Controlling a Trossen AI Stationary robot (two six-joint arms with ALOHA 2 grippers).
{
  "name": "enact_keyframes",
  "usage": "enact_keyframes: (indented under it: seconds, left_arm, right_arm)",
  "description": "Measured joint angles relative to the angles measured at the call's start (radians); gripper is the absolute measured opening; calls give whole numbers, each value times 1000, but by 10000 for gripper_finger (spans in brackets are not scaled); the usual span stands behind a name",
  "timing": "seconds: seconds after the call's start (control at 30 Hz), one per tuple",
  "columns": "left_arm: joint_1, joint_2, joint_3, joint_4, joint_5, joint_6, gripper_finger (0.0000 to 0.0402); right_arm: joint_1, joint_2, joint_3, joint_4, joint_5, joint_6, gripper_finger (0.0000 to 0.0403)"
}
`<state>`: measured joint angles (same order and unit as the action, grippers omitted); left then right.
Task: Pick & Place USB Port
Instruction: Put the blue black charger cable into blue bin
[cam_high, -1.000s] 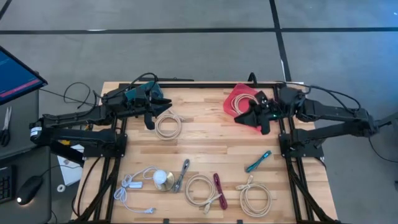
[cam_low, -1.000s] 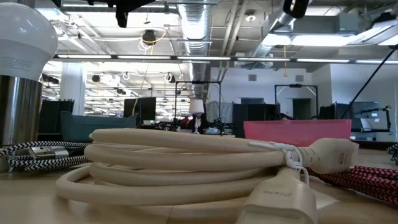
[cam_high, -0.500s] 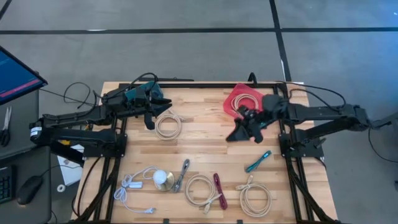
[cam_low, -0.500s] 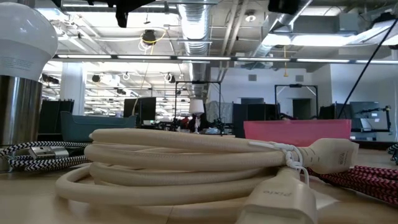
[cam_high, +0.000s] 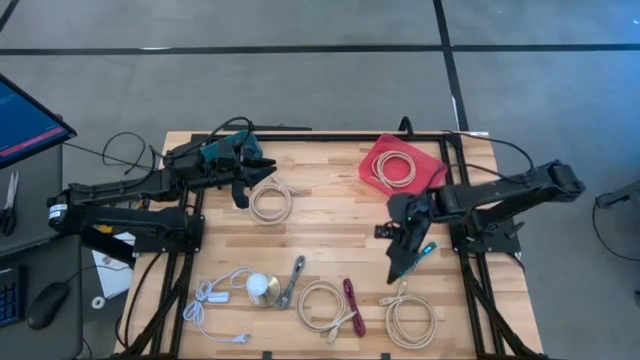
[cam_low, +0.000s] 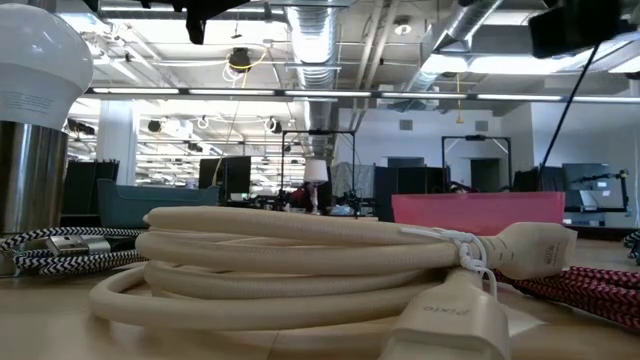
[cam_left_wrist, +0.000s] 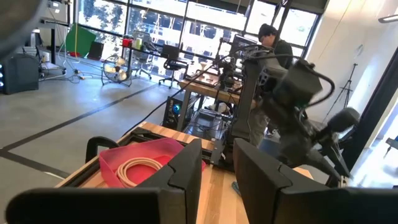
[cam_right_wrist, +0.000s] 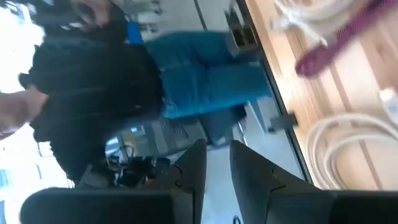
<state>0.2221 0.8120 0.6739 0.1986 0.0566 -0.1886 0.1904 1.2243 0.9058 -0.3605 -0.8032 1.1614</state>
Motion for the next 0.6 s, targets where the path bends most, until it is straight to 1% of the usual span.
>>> enact_keyframes:
  seconds: [0.17, 0.33, 0.4, 0.5, 0.6]
  left_arm:
    - [0, 0, 0, 0, 0, 0, 92]
    - [0, 0, 0, 0, 0, 0, 92]
    - [0, 0, 0, 0, 0, 0, 92]
    - [0, 0, 0, 0, 0, 0, 92]
    - [0, 0, 0, 0, 0, 0, 92]
  right_arm:
    - [48, 42, 0, -85, 19, -15, 41]
    - [95, 85, 0, -241, 21, -56, 5]
    - [111, 102, 0, -295, 46, -71, 5]
    - [126, 124, 0, -363, 117, -94, 18]
    - [134, 140, 0, -395, 175, -131, 33]
